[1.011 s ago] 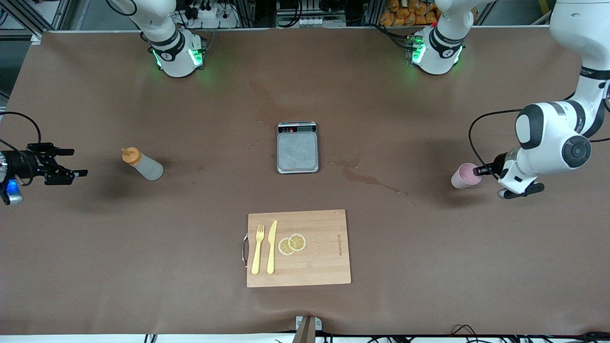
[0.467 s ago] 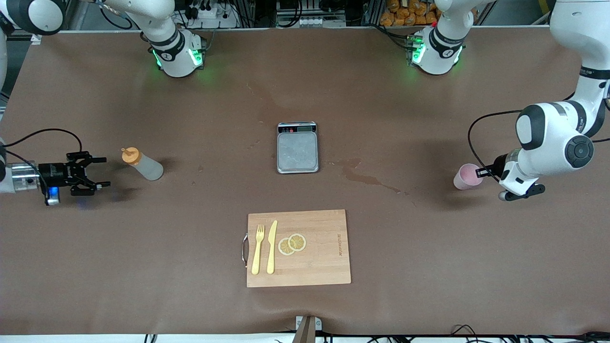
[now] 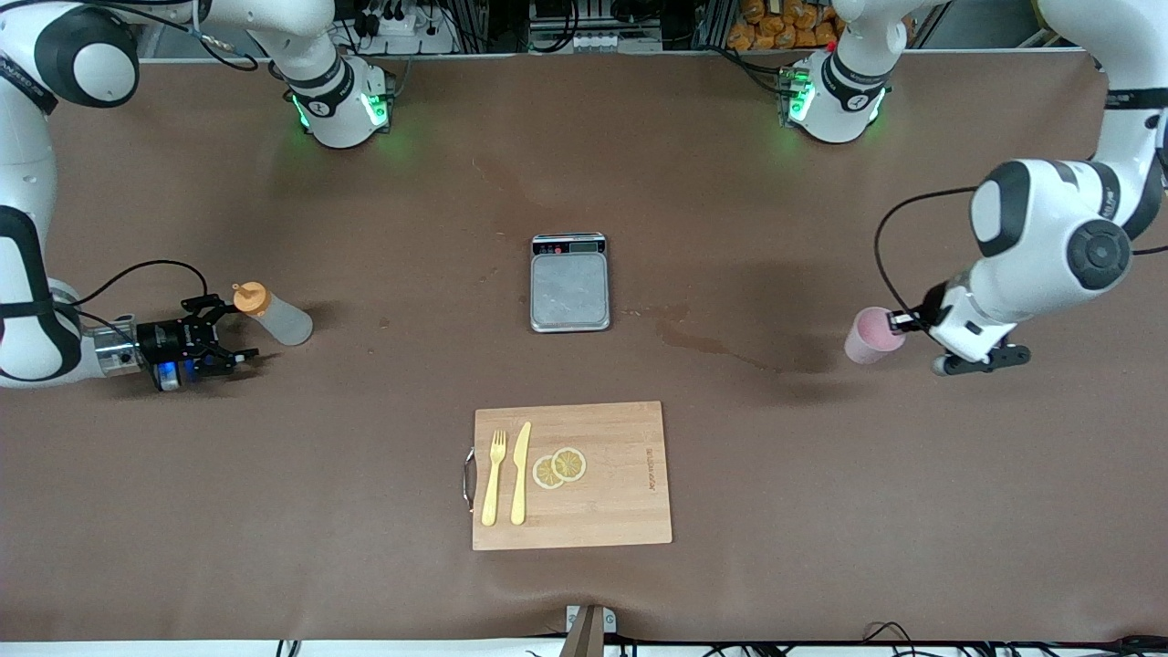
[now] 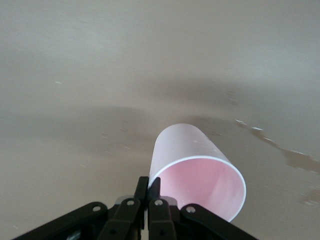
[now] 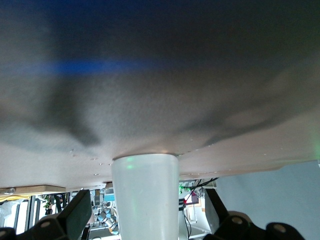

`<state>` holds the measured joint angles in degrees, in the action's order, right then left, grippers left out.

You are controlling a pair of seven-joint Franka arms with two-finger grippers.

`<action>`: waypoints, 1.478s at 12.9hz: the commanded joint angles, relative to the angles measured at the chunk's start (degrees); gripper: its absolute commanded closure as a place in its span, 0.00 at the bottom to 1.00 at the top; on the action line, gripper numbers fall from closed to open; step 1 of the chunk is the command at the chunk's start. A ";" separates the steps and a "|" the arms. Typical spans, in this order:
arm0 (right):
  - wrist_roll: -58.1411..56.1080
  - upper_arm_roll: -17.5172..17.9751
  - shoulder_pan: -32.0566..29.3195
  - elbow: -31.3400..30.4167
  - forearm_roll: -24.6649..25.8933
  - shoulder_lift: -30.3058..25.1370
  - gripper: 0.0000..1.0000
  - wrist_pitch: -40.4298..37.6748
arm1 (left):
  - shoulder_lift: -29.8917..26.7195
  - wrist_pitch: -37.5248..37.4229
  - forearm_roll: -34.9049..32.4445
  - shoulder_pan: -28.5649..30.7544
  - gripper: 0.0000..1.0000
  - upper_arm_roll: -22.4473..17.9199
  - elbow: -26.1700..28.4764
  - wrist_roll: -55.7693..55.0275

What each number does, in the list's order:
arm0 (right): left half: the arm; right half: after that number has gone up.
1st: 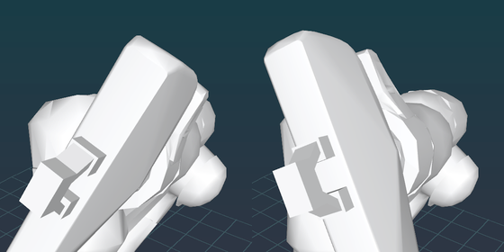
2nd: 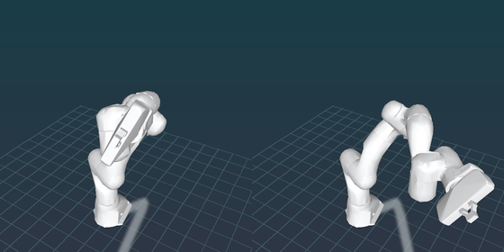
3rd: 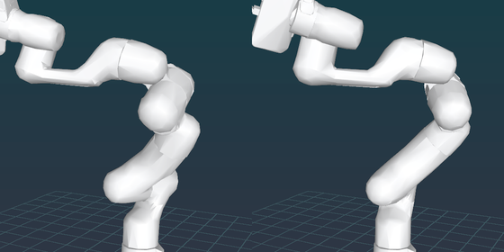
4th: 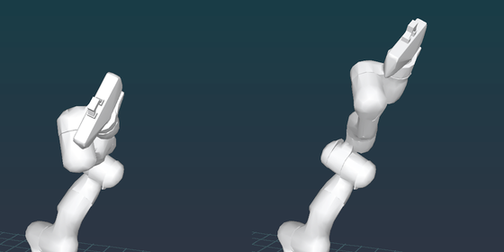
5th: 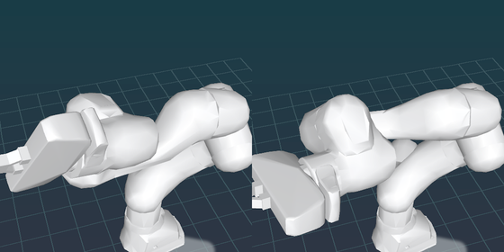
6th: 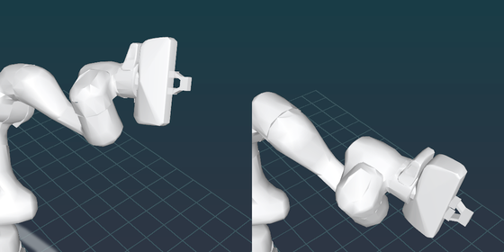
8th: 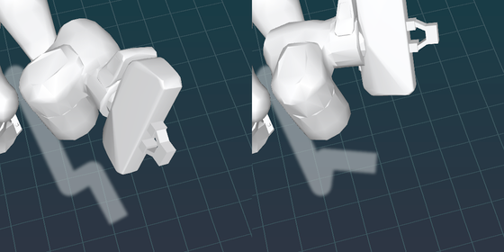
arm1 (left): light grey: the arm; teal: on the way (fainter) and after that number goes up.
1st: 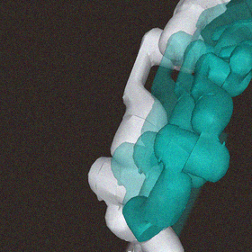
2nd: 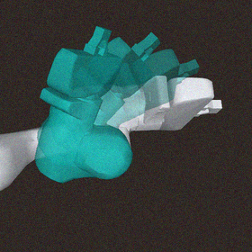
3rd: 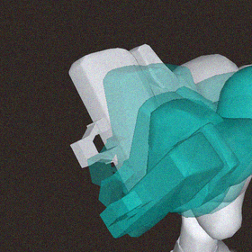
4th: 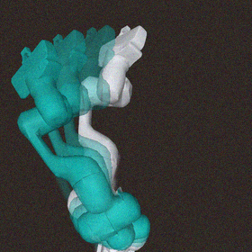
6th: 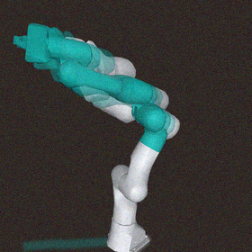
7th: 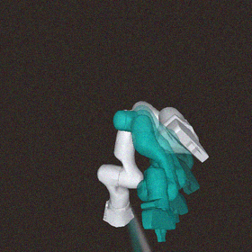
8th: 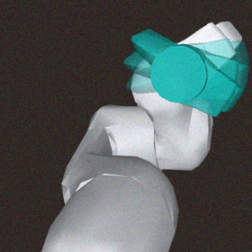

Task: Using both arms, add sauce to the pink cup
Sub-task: 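Grasp the sauce bottle with the right gripper while the left gripper grasps the cup, then carry the pink cup with the left gripper onto the metal scale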

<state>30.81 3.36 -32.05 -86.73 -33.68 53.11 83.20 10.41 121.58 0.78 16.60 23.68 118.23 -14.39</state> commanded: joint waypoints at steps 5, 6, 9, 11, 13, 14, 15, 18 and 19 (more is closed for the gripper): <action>3.03 0.51 2.08 0.60 -1.91 0.24 0.00 -3.21 | -0.48 -5.99 1.07 0.27 1.00 16.64 -4.14 -18.98; 3.03 0.60 2.25 -0.18 -2.00 0.16 0.00 -3.30 | 0.04 -6.09 1.07 0.10 1.00 19.19 -4.59 -22.58; 3.03 0.68 2.95 -0.54 -2.61 0.16 0.00 -5.41 | 4.78 -6.00 1.16 -3.31 1.00 21.41 -8.45 -29.45; 3.12 0.68 3.74 -0.80 -2.62 0.16 0.00 -5.85 | 8.03 -5.91 1.33 -7.70 1.00 21.32 -11.61 -34.45; 3.03 0.68 3.75 -0.81 -2.62 0.16 0.00 -5.85 | 12.42 -5.91 1.07 -10.26 1.00 21.32 -15.38 -39.03; 3.03 0.68 3.83 -0.81 -2.62 0.16 0.03 -6.03 | 13.75 -5.91 0.90 -12.45 1.00 21.23 -16.36 -40.53; 3.03 0.68 3.75 -0.81 -2.62 0.07 0.09 -6.55 | 14.28 -5.65 0.81 -14.73 1.00 20.97 -16.72 -42.81; 3.03 0.68 3.13 -0.54 -2.62 -0.11 0.44 -7.87 | 18.49 -5.30 0.46 -18.52 1.00 20.79 -19.70 -49.31; 3.12 0.60 3.22 -0.45 -2.62 -0.19 0.52 -8.31 | 19.98 -5.30 -0.59 -19.75 1.00 20.36 -21.19 -51.16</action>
<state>33.06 3.85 -28.24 -87.37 -35.11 53.26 76.38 26.86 117.02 1.19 -0.79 44.78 101.35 -61.94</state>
